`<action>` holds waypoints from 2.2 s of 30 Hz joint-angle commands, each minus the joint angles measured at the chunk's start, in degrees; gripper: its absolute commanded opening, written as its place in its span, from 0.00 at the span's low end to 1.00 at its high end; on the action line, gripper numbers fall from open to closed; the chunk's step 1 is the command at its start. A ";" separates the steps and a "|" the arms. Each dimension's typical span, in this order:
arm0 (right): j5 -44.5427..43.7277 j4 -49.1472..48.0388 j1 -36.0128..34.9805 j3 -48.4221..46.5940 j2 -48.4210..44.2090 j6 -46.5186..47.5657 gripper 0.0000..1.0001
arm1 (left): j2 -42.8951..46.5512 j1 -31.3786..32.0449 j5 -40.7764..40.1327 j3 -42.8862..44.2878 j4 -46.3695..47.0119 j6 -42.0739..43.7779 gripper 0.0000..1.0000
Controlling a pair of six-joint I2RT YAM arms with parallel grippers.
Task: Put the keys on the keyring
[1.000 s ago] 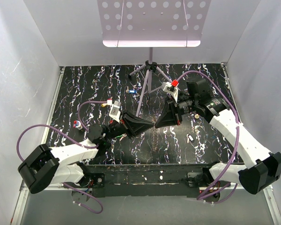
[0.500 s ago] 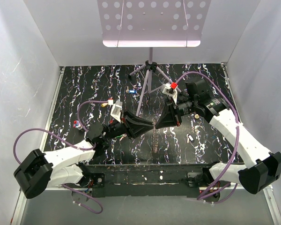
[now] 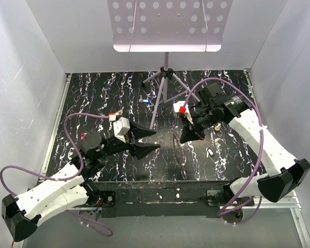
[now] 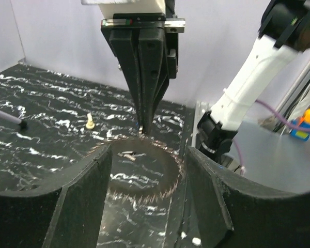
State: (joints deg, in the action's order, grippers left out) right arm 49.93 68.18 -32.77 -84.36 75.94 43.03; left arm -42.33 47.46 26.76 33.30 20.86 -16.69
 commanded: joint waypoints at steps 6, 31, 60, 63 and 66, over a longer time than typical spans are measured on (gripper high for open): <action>-16.71 13.47 -6.68 -4.50 0.43 14.11 0.01 | -9.43 -0.18 4.35 4.67 -6.02 12.47 0.56; -16.89 7.49 -10.20 -5.64 4.30 4.17 0.01 | -23.94 3.69 6.81 1.68 15.79 3.77 0.45; -15.04 6.43 -10.29 -5.64 2.90 1.01 0.01 | -27.20 5.80 6.55 4.32 10.52 3.68 0.00; -12.76 7.40 -9.77 -6.43 2.28 0.14 0.17 | -25.10 5.80 5.32 3.18 10.78 4.29 0.00; -6.63 8.89 -5.91 -8.19 1.14 -0.49 0.51 | -21.32 5.80 4.09 0.11 13.06 5.26 0.00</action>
State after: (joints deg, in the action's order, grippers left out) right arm 34.33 75.55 -42.15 -87.96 80.25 43.59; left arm -68.77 53.01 32.51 35.38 32.91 -13.41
